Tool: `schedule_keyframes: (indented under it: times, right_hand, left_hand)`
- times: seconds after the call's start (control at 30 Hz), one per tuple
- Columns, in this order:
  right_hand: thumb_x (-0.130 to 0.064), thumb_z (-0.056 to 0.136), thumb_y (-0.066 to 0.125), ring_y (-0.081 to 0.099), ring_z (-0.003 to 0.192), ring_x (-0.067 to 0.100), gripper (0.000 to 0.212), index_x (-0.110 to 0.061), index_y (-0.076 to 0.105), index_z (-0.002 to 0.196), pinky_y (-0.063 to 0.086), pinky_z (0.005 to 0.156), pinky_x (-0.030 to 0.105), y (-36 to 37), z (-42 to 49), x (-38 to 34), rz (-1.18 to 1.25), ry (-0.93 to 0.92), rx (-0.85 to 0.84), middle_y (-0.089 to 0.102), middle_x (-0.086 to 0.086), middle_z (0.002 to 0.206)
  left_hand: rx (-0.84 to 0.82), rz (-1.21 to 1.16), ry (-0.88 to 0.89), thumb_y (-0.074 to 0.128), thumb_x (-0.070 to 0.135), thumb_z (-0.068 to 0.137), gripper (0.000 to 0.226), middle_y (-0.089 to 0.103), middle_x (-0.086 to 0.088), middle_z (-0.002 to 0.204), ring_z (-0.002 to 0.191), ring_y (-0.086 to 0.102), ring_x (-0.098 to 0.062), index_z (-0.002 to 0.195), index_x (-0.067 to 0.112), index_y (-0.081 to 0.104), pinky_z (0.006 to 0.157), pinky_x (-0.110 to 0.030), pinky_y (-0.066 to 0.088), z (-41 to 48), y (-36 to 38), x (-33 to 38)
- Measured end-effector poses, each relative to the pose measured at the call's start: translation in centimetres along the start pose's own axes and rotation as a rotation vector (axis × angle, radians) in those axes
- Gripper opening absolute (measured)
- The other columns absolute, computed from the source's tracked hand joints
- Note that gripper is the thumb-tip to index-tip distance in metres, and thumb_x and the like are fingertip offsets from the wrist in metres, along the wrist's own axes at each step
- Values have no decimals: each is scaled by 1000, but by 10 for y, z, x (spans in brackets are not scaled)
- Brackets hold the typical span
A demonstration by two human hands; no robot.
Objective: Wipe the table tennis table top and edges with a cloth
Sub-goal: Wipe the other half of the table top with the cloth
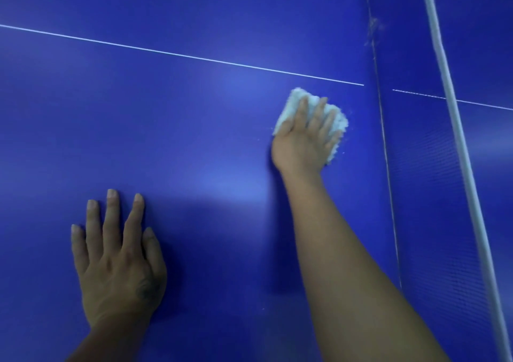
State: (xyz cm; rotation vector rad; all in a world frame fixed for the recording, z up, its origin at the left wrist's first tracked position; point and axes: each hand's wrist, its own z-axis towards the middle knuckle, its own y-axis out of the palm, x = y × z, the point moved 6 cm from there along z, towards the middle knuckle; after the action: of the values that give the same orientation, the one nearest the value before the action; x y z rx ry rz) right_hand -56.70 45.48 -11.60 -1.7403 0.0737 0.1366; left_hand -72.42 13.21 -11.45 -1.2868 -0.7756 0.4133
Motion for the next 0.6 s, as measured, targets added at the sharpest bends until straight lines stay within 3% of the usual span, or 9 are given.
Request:
schedule_keyframes:
  times: [0.13,0.23,0.33,0.43,0.6]
  right_hand:
    - [-43,113,19,-14,166,27,61,-34,4,172,-13,130,58,18,-26,-80,-3,-351,-60,-9,-2,180]
    - [-45,112,20,-10,166,25,61,-36,9,171,-9,132,55,13,1,-99,-29,-485,-86,-4,-4,181]
    - [-45,113,21,-5,167,23,60,-37,11,171,-5,133,56,-1,50,-65,-79,-455,-70,-1,-5,181]
    - [-43,114,19,-5,167,24,59,-35,8,172,-4,133,56,-16,77,10,-85,-309,-45,-1,-3,181]
    - [-40,114,20,-3,167,27,60,-31,9,172,-1,134,53,-23,9,99,-28,-190,-2,0,-1,181]
  left_hand:
    - [24,1,7,37,33,105,61,27,-11,176,166,15,-34,164,18,44,133,-58,9,1,0,1]
    - [46,10,29,37,33,106,60,28,-11,176,165,16,-34,163,18,44,134,-56,8,1,1,1]
    - [71,14,41,37,33,107,59,28,-10,176,166,17,-33,164,19,43,134,-55,9,0,0,0]
    - [64,12,31,38,32,106,59,27,-10,176,166,15,-32,164,20,42,134,-55,7,-1,1,-1]
    - [45,8,12,37,32,106,59,27,-11,176,166,16,-34,164,19,44,134,-58,9,-1,1,-1]
